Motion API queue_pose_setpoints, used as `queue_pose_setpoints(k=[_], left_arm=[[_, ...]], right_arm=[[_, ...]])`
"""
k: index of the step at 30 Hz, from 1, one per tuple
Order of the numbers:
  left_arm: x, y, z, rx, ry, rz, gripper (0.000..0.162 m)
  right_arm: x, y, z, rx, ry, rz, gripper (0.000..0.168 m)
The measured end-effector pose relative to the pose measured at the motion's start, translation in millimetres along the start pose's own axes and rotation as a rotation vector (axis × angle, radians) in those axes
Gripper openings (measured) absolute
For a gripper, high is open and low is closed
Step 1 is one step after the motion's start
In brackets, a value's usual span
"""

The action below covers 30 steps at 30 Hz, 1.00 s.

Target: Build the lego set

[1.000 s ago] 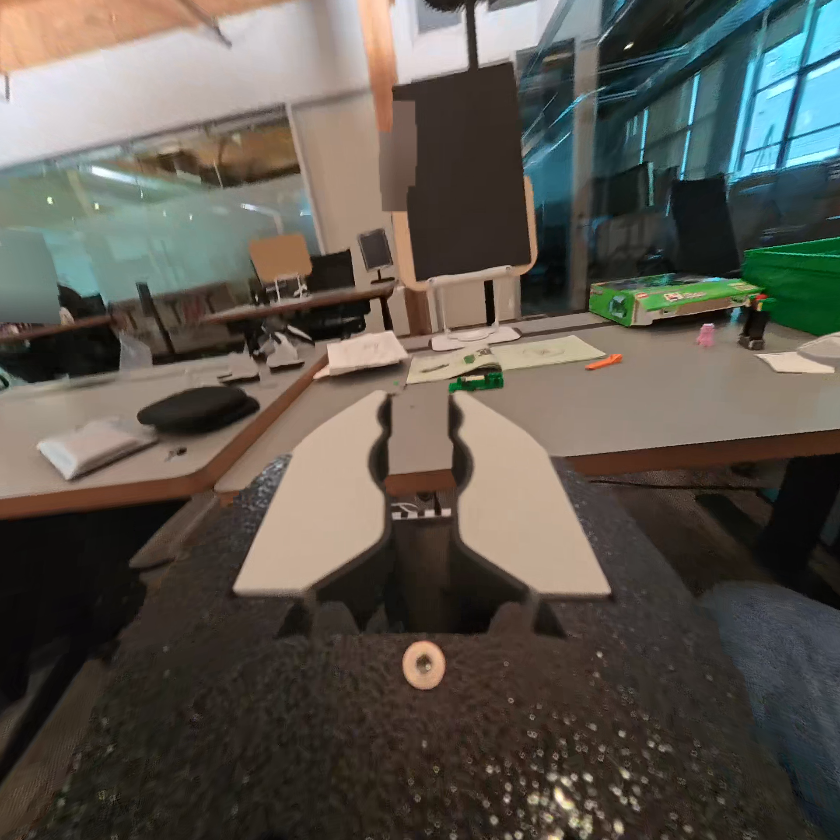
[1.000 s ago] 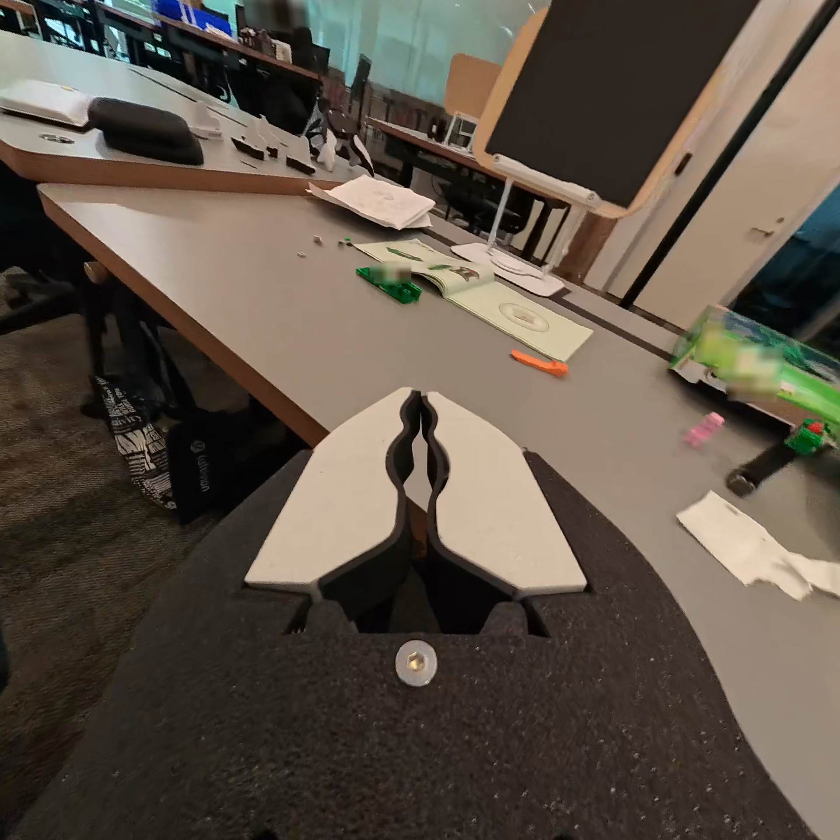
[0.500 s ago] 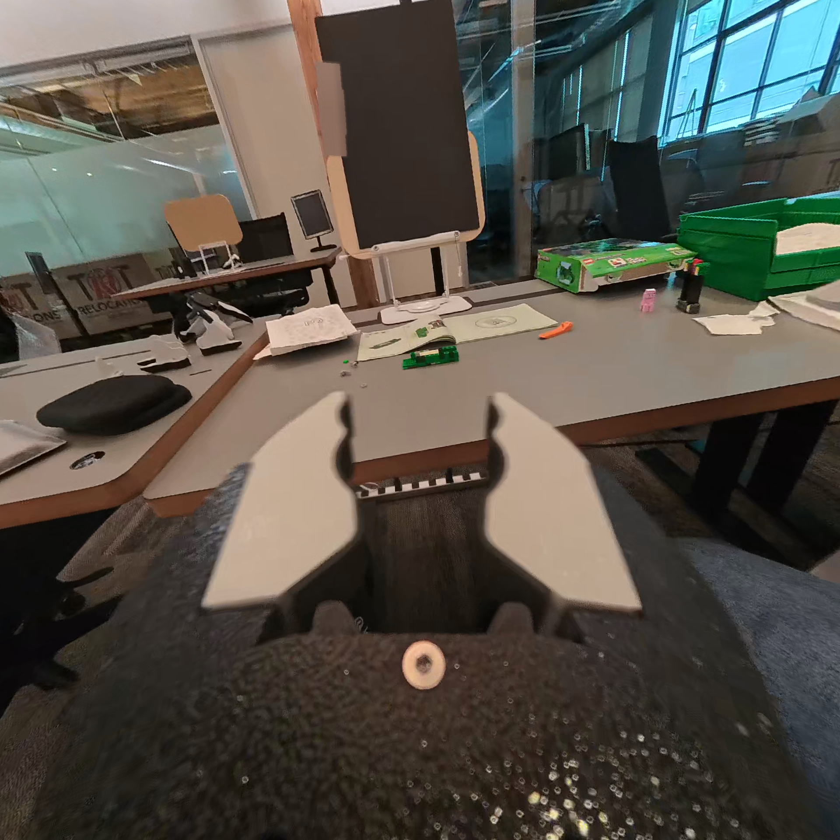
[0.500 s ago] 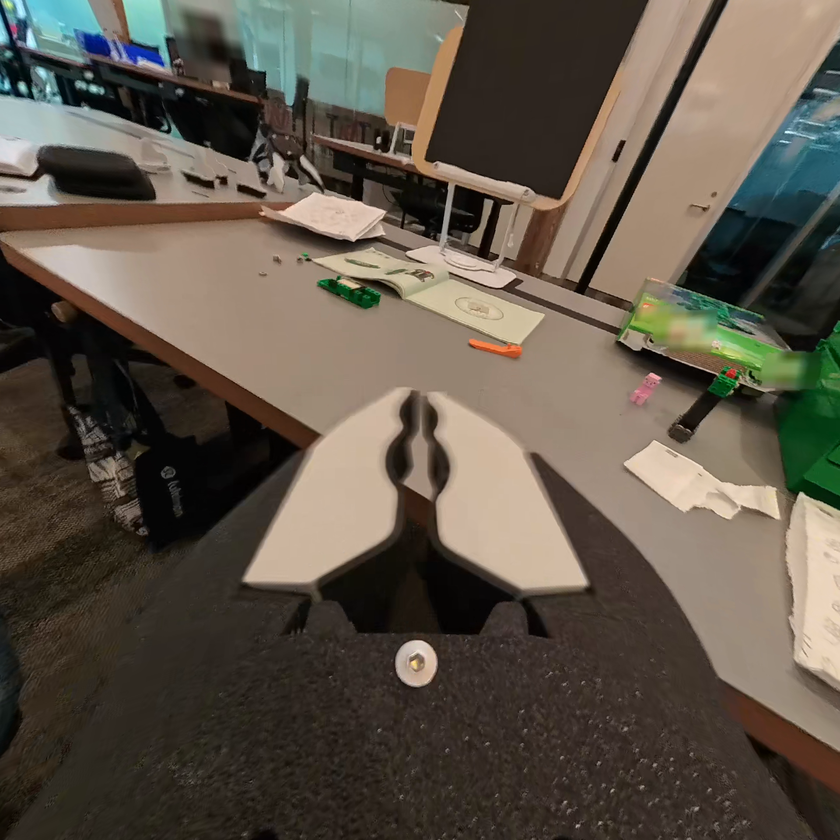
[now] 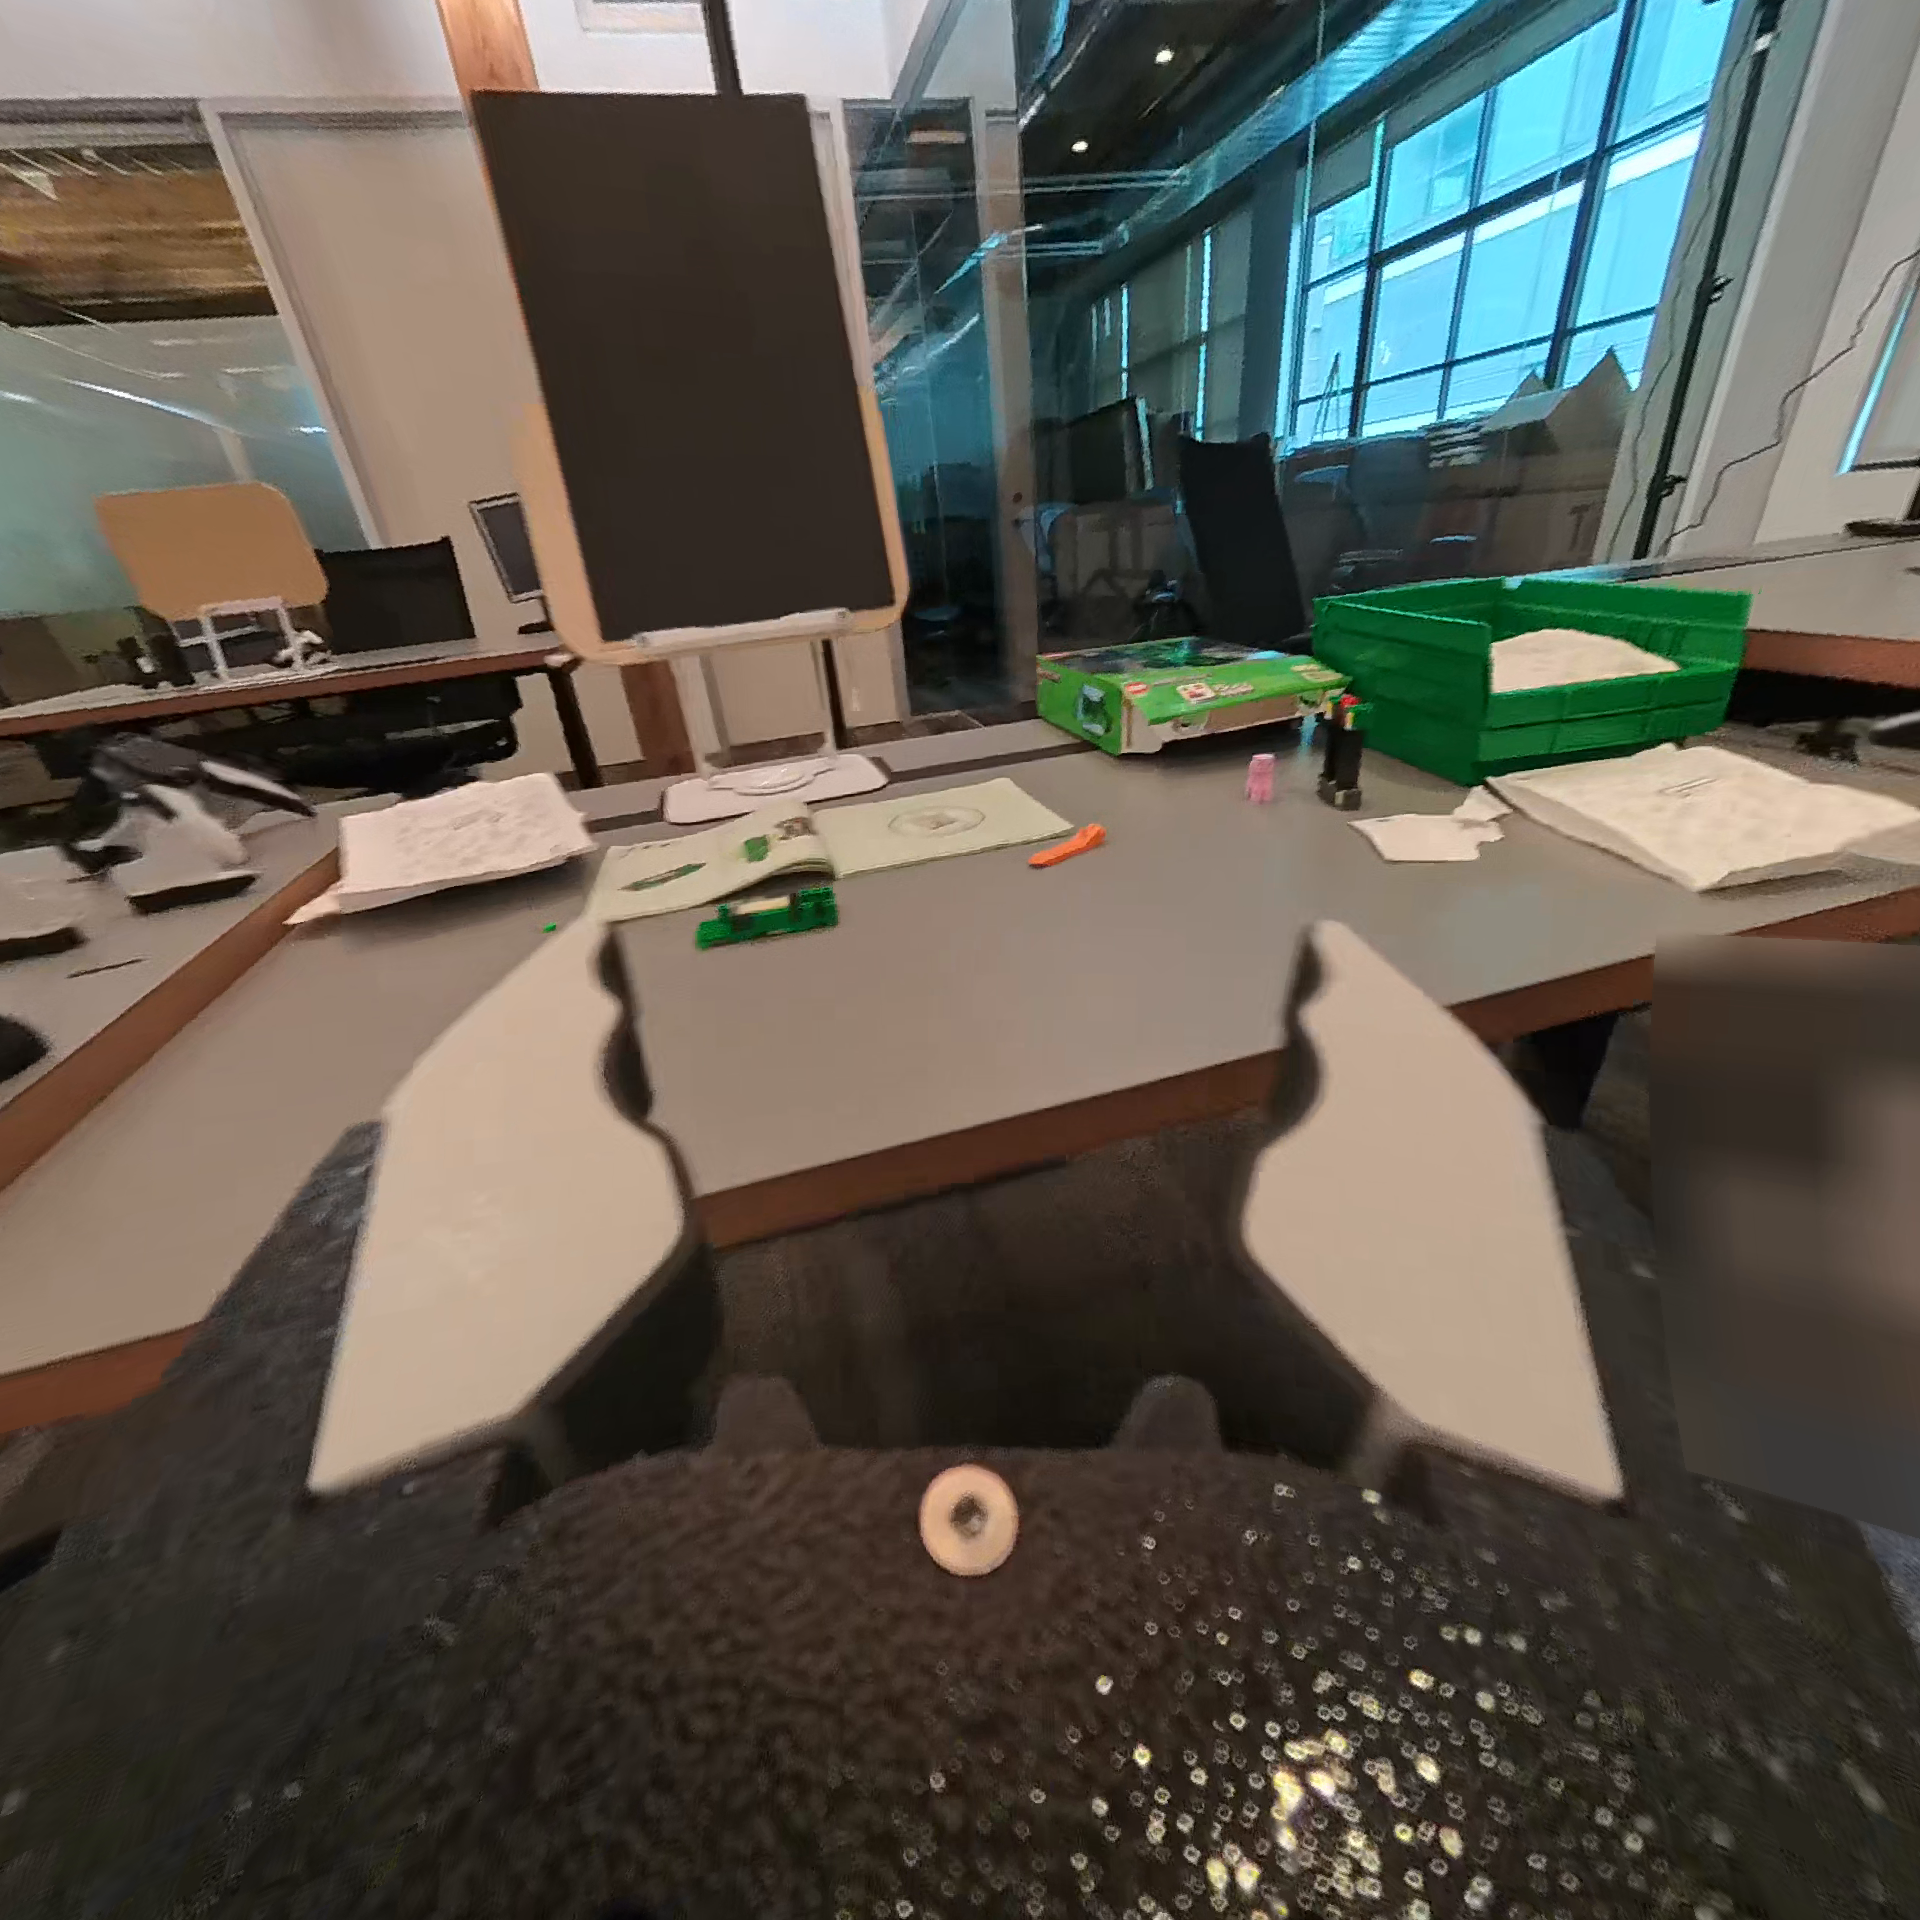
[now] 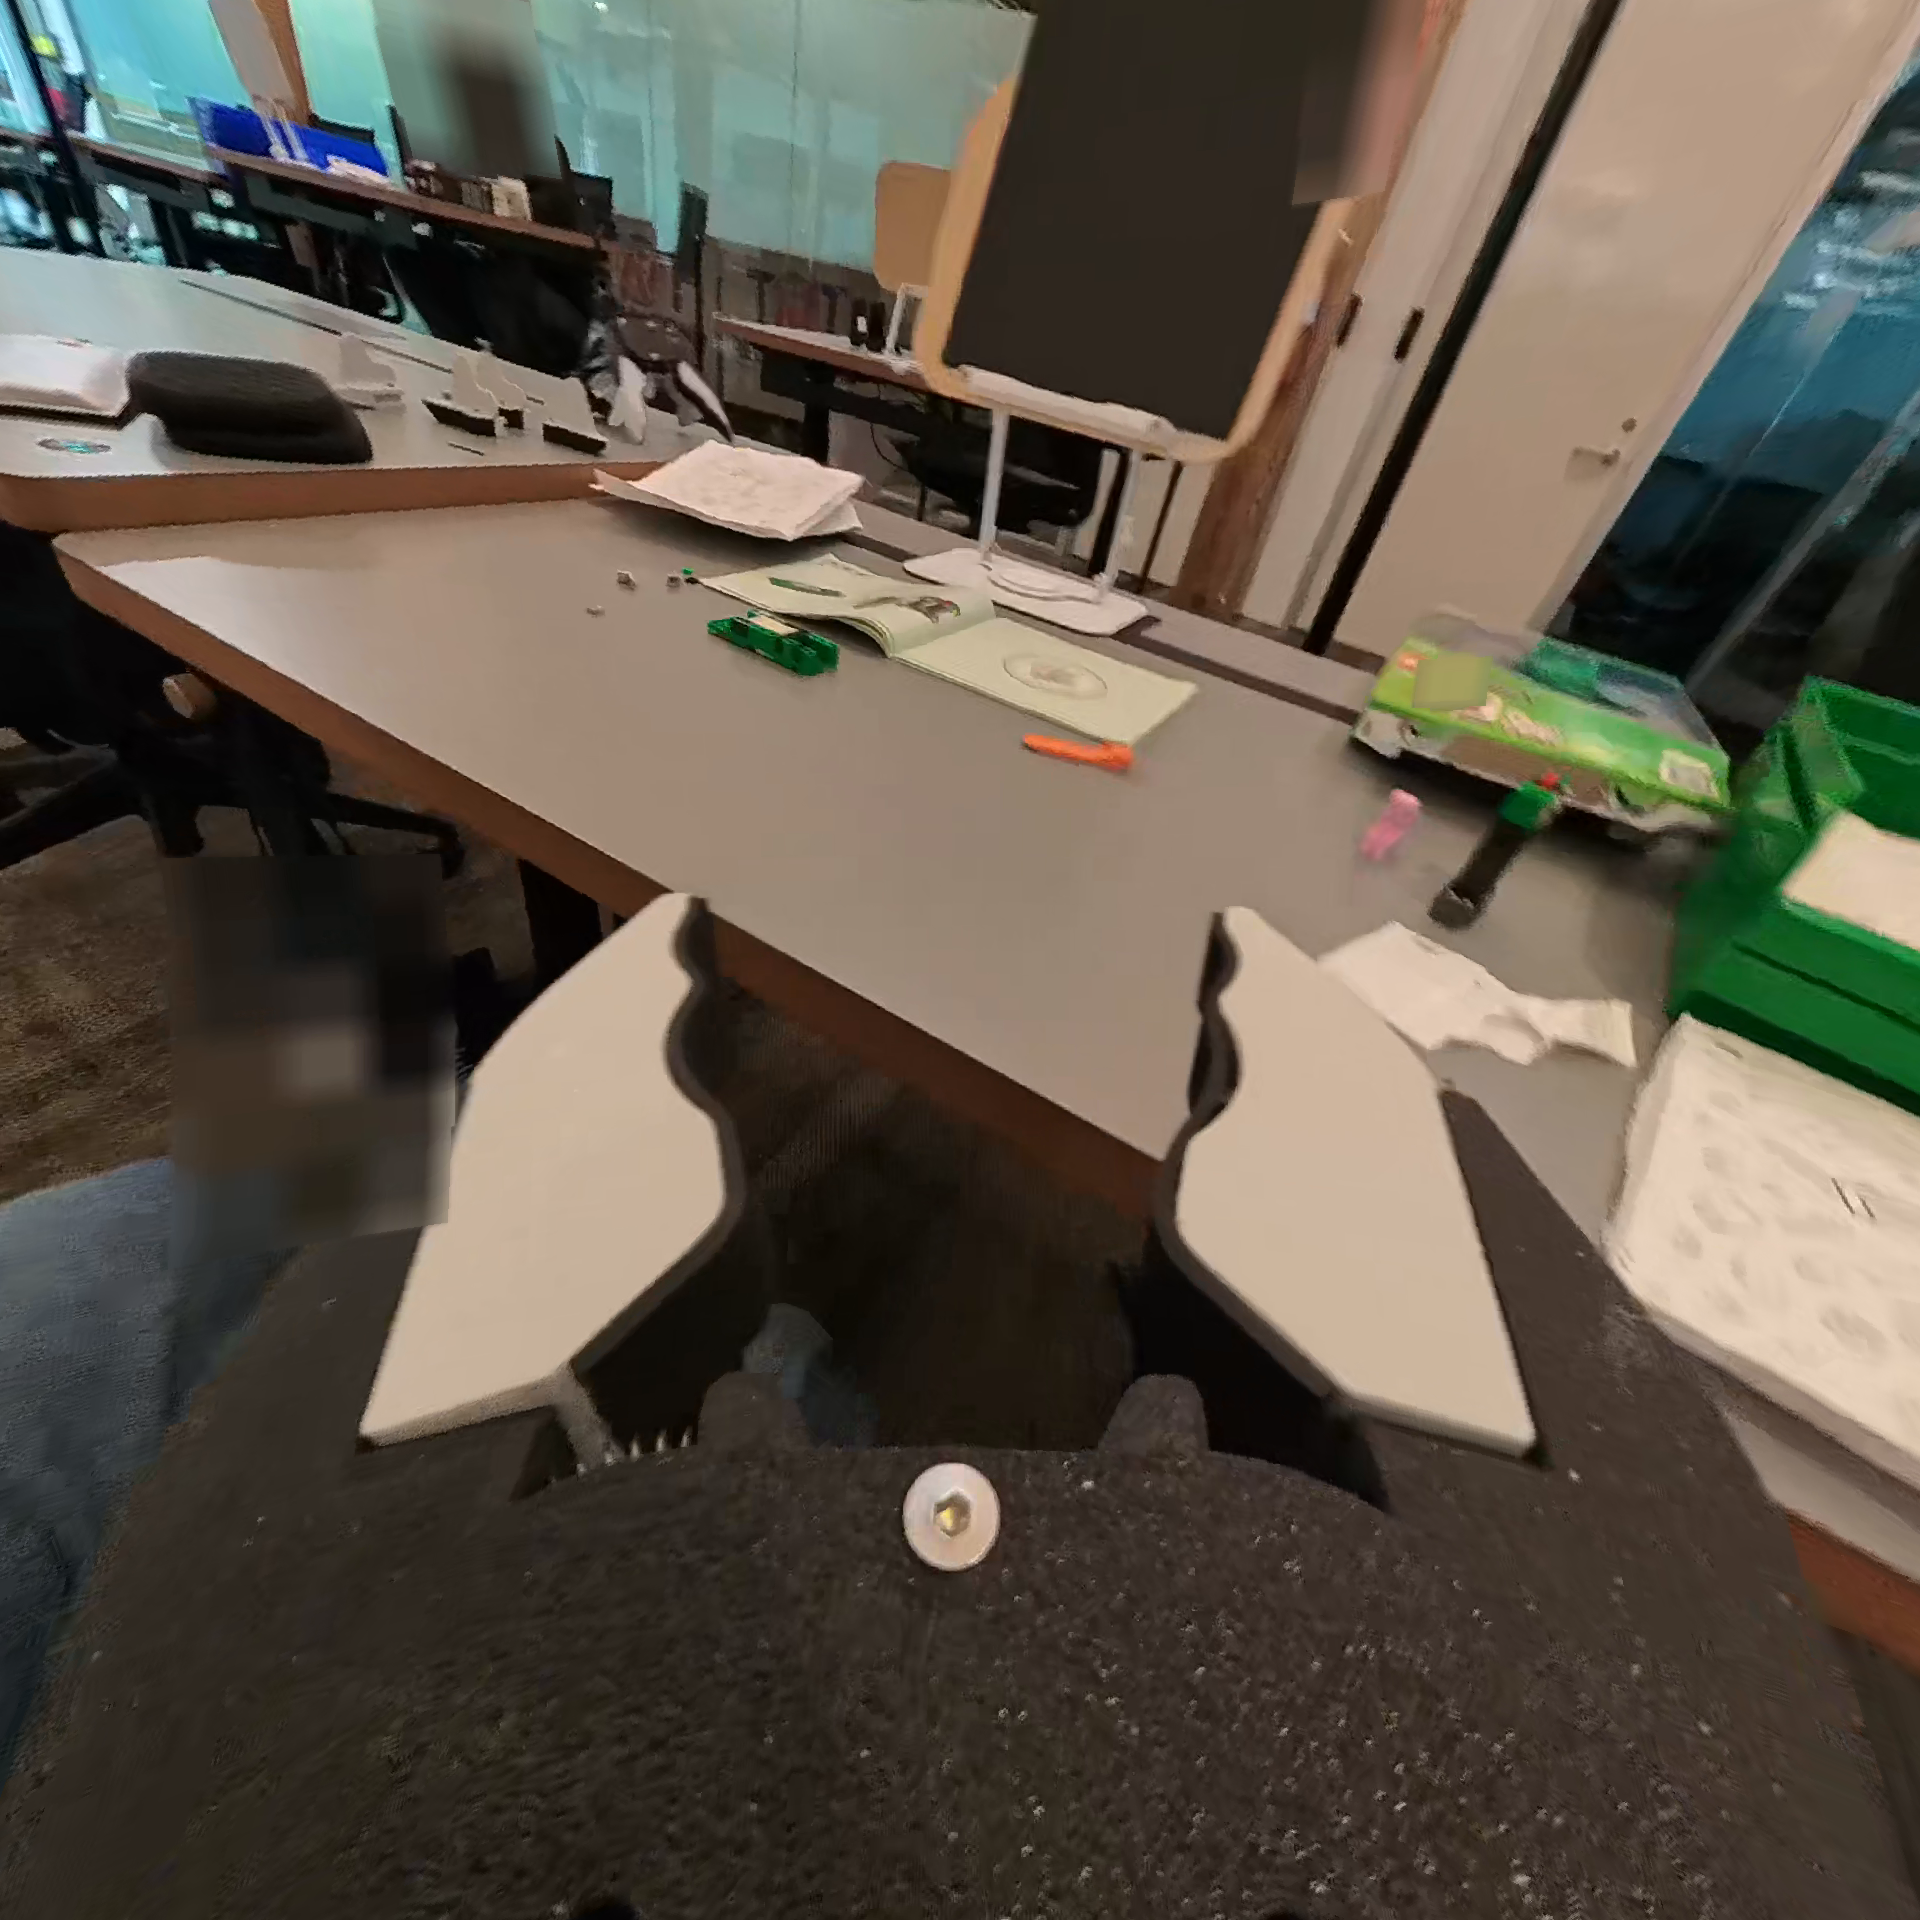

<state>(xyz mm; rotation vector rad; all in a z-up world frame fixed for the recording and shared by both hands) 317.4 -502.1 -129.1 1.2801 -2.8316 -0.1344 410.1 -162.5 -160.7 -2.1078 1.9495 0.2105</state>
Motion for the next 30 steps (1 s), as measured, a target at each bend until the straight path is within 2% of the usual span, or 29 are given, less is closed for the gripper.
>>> queue_pose_setpoints(k=[2, 5, 11, 17, 20, 23, 30], left_arm=[[-22, 24, -1, 0.021, -0.015, 0.063, 0.135], [-67, 61, -1, 0.02, -0.032, 0.206, 0.146], [-170, 129, 3, 0.0, -0.017, 0.457, 0.141], [-255, 163, 13, 0.053, -0.014, 0.677, 0.14], [-276, 168, 14, 0.065, 0.027, 0.732, 0.141], [-275, 169, 13, 0.056, 0.065, 0.719, 0.14], [-214, 156, 19, 0.084, 0.028, 0.553, 0.139]], right_arm=[[-19, -21, 6, 0.008, 0.062, 0.025, 0.101], [-53, -60, 20, 0.053, 0.102, 0.121, 0.109], [-108, -152, 50, 0.108, 0.095, 0.373, 0.107], [-125, -213, 71, 0.124, 0.157, 0.522, 0.102], [-123, -224, 80, 0.122, 0.169, 0.562, 0.1], [-120, -218, 87, 0.116, 0.196, 0.551, 0.099], [-107, -171, 85, 0.142, 0.154, 0.433, 0.099]])
Point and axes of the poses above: each gripper's, where its closed fingertips meet, y out along the fingers, z out of its underside, x = y × z across the jaws, the point moved 7 cm from there along -y, back along the fingers, and after that the axes turned 6 degrees about -y, right-handed, at the moved point
